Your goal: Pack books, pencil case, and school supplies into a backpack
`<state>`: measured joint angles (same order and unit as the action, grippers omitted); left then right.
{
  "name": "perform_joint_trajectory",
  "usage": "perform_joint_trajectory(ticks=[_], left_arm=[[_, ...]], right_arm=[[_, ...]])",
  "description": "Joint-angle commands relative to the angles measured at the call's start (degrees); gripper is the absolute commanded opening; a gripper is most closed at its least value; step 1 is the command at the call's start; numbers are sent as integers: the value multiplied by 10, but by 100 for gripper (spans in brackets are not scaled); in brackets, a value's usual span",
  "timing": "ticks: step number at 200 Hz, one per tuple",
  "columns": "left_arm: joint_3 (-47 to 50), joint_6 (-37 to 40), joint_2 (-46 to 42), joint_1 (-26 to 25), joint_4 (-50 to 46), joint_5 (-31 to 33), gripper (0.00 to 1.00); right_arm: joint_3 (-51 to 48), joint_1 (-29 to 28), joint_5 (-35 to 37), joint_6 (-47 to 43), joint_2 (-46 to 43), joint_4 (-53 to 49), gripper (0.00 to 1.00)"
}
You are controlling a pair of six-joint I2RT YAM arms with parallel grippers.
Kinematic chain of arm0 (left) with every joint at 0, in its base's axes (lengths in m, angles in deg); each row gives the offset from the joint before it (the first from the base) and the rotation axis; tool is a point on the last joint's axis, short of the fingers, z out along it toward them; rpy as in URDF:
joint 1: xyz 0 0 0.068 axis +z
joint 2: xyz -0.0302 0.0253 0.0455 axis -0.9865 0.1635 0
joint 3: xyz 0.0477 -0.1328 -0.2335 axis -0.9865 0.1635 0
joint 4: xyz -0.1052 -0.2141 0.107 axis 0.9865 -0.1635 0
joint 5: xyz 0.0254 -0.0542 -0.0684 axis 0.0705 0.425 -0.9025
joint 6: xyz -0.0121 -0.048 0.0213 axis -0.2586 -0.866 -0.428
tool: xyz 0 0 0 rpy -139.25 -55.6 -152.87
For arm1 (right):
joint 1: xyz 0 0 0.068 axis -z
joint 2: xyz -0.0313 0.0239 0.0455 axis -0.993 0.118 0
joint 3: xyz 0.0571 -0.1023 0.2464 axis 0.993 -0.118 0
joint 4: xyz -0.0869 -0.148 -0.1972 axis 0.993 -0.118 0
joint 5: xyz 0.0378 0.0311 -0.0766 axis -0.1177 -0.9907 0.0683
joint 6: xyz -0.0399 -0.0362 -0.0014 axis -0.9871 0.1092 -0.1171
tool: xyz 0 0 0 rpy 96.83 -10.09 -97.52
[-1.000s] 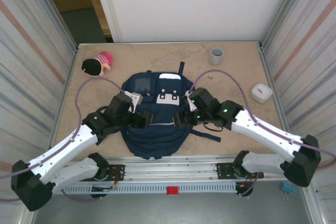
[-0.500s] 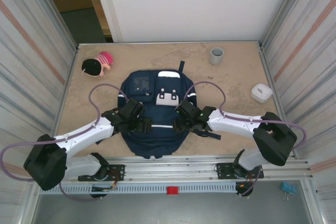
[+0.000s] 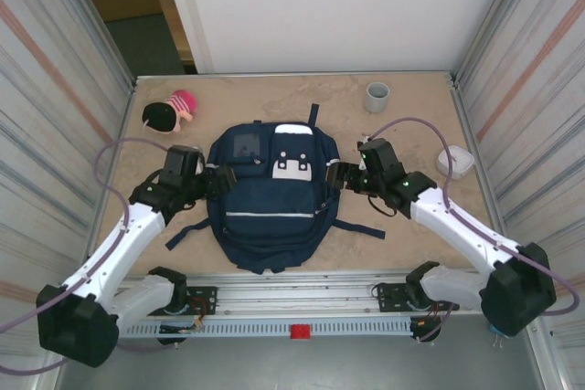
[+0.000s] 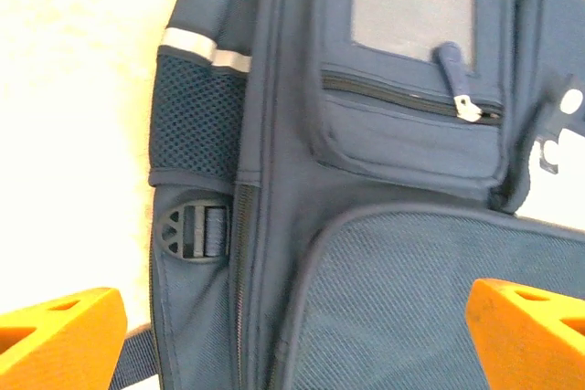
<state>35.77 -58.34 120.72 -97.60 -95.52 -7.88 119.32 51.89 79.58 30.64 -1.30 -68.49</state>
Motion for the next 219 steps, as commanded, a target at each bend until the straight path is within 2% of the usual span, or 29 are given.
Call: perform_joint_trajectory(ticks=[1, 23, 52, 69, 81, 125, 164, 194, 207, 219], left_arm=[[23, 18, 40, 13, 39, -57, 89], [42, 17, 93, 12, 79, -69, 83], [69, 6, 149, 6, 156, -86, 69], [66, 0, 181, -9, 186, -83, 61], [52, 0, 207, -25, 198, -80, 59], [-18, -21, 317, -83, 251, -79, 59], [-68, -28, 373, -116, 258, -72, 62], [-63, -35, 339, -117, 247, -48, 66], [-63, -26, 296, -117, 226, -23, 72], [-64, -3, 248, -118, 203, 9, 82]], right_arm=[[2, -2, -62, -8, 61, 45, 79], [0, -12, -49, -7, 130, 79, 77], [-4, -4, -53, -2, 208, 123, 70], [0, 6, -43, -7, 229, 127, 66], [10, 15, -34, -18, 239, 113, 64], [16, 92, -46, -49, 256, 91, 63], [34, 153, -98, -96, 279, 83, 63], [54, 163, -103, -125, 256, 63, 68], [66, 170, -98, -134, 223, 39, 69], [79, 179, -85, -144, 178, 15, 70]])
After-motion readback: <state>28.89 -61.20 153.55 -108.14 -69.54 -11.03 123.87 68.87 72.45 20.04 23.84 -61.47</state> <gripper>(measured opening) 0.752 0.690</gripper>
